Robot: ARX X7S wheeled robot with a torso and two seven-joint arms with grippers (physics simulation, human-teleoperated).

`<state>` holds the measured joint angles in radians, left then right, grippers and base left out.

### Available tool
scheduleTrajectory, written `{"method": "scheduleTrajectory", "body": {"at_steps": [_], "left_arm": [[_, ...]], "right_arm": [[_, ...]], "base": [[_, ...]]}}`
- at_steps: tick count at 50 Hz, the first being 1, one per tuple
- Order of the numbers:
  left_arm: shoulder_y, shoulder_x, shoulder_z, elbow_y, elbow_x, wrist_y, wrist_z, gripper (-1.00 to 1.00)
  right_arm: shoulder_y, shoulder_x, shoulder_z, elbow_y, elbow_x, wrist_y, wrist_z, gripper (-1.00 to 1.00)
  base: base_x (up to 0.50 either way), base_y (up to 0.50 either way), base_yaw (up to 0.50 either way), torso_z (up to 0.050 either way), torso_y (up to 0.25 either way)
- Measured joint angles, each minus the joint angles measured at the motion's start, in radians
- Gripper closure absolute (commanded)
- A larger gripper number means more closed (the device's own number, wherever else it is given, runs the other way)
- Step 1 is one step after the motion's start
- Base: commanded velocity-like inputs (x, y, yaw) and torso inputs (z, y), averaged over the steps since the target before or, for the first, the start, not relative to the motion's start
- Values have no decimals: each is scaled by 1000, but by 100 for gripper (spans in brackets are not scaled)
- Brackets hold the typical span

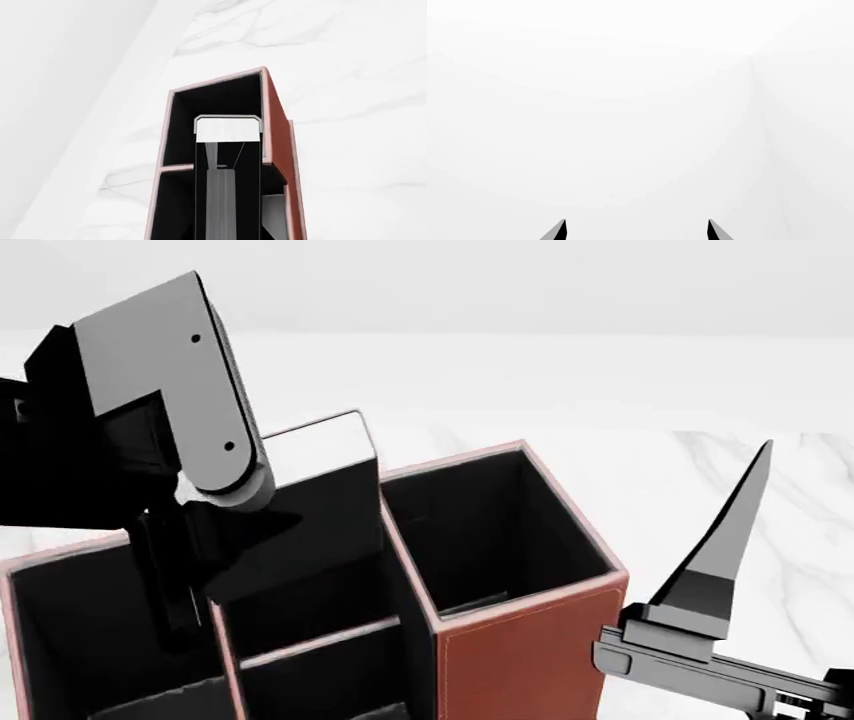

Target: Pick up the book and place it in the front compartment of the caddy.

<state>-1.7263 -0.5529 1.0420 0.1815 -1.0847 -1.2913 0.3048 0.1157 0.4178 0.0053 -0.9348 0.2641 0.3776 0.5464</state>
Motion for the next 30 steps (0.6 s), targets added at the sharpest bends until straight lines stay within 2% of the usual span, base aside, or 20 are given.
{"method": "scheduleTrajectory", "body": {"at_steps": [30], "left_arm": [[153,-2,108,-103,168,223,64,100]], "right_arm": [[-6,11,8,8,10,-15,12,-100]], "base": [[0,0,0,0,1]]}}
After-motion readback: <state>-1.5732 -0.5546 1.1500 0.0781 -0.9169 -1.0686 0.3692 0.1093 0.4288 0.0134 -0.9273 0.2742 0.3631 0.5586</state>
